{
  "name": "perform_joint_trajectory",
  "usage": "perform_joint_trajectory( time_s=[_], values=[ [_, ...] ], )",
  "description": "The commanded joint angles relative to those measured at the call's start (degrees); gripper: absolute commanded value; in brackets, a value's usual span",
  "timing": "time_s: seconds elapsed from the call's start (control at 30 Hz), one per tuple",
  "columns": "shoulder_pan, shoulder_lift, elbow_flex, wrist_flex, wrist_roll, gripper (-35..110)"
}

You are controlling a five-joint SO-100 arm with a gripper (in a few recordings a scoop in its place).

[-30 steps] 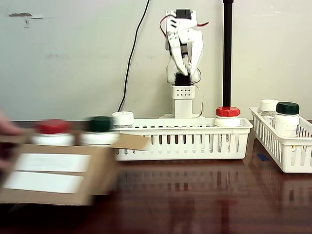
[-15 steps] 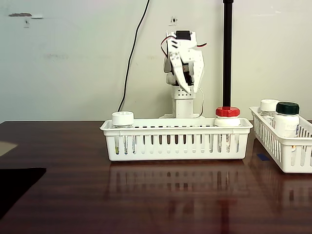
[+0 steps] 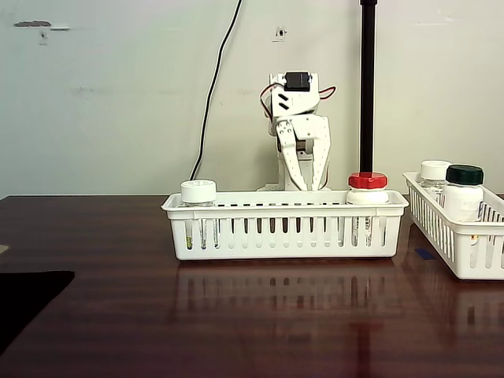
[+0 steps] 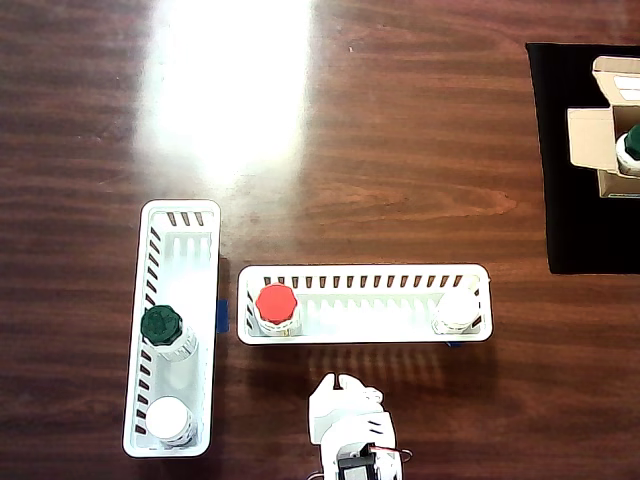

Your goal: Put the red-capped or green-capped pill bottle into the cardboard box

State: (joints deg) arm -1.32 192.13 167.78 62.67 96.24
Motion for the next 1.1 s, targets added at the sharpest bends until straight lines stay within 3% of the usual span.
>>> perform_joint_trajectory(
  time_s=[0.0, 0.17, 0.3, 0.53, 0.77, 1.07],
  values=[
    [-2.5, 4.7, 1.8, -1.6, 0.9, 1],
    [-7.8, 4.7, 1.8, 2.8, -7.2, 1],
    [-12.0, 4.4, 1.8, 2.8, -8.1, 1],
    [-18.5, 4.7, 1.8, 2.8, -25.9, 1],
    [-19.2, 4.7, 1.8, 2.8, -38.1, 1],
    [-19.2, 4.7, 1.8, 2.8, -46.3, 1]
  ],
)
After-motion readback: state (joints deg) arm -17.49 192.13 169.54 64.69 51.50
